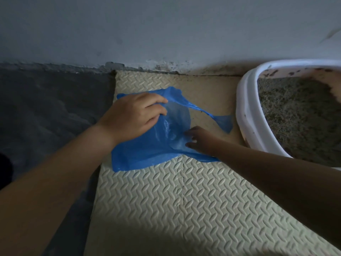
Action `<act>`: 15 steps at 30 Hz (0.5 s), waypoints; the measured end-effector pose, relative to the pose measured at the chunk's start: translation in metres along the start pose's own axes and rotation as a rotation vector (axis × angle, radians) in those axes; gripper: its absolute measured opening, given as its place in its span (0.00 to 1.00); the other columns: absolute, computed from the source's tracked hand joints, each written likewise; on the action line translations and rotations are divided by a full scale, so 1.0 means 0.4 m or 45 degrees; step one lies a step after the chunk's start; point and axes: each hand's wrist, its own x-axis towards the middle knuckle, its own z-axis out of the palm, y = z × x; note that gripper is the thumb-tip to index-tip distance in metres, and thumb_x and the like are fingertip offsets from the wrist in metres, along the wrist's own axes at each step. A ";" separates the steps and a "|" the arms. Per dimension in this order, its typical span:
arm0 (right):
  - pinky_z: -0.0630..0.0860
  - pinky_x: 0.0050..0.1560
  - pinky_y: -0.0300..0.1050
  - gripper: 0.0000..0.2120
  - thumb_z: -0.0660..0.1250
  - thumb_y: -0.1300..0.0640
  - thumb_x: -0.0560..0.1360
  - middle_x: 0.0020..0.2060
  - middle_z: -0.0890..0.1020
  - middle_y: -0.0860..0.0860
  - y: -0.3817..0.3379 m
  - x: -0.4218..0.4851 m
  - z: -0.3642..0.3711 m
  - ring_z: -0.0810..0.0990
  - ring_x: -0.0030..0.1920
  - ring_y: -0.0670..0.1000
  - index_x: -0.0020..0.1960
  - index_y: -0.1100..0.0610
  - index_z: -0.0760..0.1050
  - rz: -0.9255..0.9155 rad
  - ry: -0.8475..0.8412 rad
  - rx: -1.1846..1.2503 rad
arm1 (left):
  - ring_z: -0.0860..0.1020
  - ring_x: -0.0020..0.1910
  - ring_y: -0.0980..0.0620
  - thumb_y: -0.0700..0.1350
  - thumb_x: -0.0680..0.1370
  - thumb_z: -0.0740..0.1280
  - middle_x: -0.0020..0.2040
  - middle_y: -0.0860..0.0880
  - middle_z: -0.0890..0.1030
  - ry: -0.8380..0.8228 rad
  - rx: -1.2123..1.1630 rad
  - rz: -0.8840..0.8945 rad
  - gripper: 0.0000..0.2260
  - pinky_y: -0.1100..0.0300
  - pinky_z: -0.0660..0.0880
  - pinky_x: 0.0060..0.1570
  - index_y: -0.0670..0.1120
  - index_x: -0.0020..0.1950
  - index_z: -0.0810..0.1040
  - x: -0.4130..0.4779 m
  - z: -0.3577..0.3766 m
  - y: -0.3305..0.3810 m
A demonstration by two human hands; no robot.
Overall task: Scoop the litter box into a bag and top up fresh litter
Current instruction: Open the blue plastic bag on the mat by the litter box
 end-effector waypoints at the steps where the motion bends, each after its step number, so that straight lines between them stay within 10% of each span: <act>1: 0.64 0.62 0.41 0.22 0.65 0.53 0.76 0.66 0.71 0.54 -0.001 -0.005 -0.003 0.74 0.60 0.53 0.69 0.55 0.70 -0.001 0.015 0.036 | 0.79 0.51 0.51 0.38 0.76 0.65 0.54 0.48 0.82 0.004 0.006 -0.007 0.07 0.61 0.71 0.49 0.45 0.47 0.83 -0.001 -0.001 0.002; 15: 0.62 0.69 0.46 0.24 0.64 0.55 0.77 0.70 0.67 0.50 0.107 -0.166 -0.142 0.66 0.69 0.52 0.72 0.54 0.66 -0.030 0.137 -0.145 | 0.81 0.48 0.49 0.39 0.77 0.63 0.53 0.48 0.82 0.027 -0.100 0.115 0.08 0.52 0.77 0.45 0.45 0.47 0.82 0.095 0.031 0.084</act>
